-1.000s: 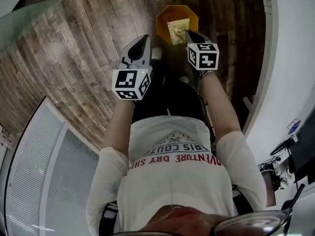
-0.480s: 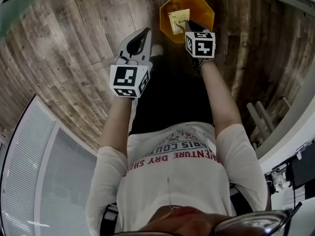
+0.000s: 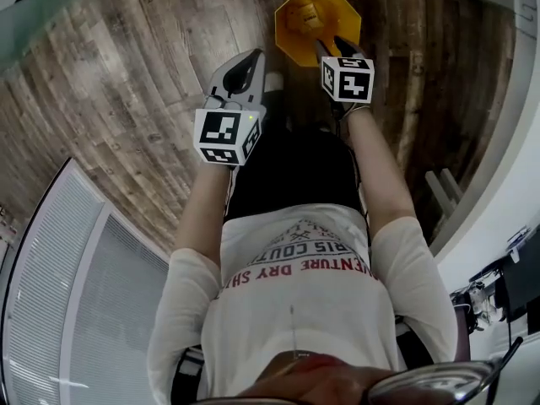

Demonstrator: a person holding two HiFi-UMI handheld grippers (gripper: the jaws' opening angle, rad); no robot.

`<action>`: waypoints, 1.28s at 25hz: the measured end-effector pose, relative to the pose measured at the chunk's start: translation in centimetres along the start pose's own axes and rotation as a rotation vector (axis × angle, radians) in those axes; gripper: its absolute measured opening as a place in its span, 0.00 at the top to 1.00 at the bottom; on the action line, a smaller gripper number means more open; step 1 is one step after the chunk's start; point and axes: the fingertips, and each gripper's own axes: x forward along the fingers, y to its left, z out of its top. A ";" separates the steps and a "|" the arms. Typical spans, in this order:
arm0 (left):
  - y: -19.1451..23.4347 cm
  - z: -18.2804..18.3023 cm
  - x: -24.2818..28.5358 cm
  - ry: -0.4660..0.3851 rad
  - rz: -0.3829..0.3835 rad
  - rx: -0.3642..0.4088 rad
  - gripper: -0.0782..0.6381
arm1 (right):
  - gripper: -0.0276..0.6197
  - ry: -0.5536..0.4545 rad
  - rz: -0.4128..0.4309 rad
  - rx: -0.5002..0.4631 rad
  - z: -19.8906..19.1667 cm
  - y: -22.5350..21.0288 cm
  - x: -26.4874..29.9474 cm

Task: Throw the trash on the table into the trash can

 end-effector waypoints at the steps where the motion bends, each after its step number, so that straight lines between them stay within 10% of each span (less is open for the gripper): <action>1: -0.7 0.9 -0.6 -0.001 -0.007 0.003 0.86 | 0.69 -0.017 -0.004 0.000 0.8 0.4 -1.6; 8: -6.3 10.4 -7.1 -0.039 -0.062 0.036 0.86 | 0.88 -0.154 -0.048 -0.025 8.6 4.2 -16.5; 22: -22.2 33.8 -17.6 -0.166 -0.308 0.217 0.86 | 0.91 -0.563 -0.185 0.011 24.0 6.4 -48.7; 32: -41.2 39.3 -19.5 -0.225 -0.694 0.384 0.86 | 0.92 -0.891 -0.482 0.230 19.5 -1.8 -67.4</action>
